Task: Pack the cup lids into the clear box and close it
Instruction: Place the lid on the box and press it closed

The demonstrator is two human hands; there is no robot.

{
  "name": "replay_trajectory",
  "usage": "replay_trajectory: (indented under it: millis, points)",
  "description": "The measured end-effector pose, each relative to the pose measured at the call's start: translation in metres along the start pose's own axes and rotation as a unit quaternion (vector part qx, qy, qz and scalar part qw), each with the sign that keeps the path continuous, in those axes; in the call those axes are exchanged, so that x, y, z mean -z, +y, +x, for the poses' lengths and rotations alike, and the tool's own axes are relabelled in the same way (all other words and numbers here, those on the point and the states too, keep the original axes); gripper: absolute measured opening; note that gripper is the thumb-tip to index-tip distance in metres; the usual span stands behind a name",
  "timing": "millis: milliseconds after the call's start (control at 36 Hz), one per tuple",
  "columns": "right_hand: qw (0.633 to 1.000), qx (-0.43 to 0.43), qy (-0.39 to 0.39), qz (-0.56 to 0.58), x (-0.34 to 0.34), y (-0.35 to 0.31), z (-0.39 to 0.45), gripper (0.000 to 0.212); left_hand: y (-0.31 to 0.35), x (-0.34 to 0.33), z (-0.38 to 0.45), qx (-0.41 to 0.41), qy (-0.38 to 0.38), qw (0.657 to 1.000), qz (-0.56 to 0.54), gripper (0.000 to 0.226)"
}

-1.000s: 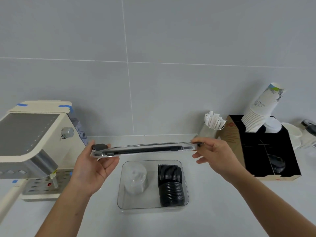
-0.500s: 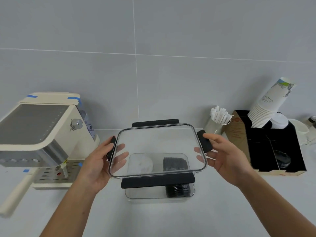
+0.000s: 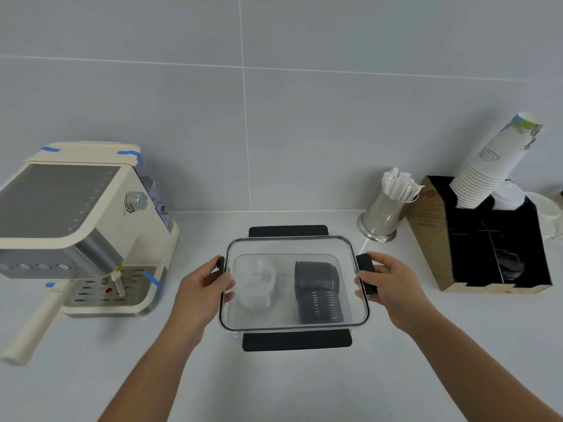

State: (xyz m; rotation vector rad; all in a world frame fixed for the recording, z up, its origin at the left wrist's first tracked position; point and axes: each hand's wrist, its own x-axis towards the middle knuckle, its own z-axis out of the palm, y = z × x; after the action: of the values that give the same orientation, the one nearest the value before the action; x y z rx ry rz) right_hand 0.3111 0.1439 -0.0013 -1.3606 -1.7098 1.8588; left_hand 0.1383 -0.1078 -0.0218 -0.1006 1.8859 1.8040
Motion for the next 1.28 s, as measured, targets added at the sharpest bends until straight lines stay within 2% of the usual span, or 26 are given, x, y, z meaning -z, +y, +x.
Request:
replay_trajectory:
  millis: [222, 361, 583, 861, 1278]
  points:
    - [0.998, -0.036, 0.018, -0.046, -0.008, 0.027, 0.021, 0.035, -0.028, -0.004, 0.025, -0.015, 0.03, 0.993, 0.115, 0.045]
    - [0.996, -0.04, 0.026, -0.071, -0.013, 0.032, 0.031, 0.03, -0.028, -0.005, 0.034, -0.044, 0.041, 0.974, 0.218, 0.044]
    - [0.993, -0.049, 0.029, -0.101, -0.021, 0.033, 0.044, 0.023, -0.034, -0.01, 0.042, -0.05, 0.058, 0.957, 0.28, 0.042]
    - [0.987, -0.033, 0.03, -0.153, -0.024, 0.031, 0.051, 0.016, -0.039, -0.011, 0.045, -0.037, 0.061, 0.954, 0.291, 0.042]
    - [0.988, -0.039, 0.024, -0.146, -0.023, 0.041, 0.048, 0.015, -0.045, -0.01, 0.039, -0.024, 0.065, 0.969, 0.238, 0.037]
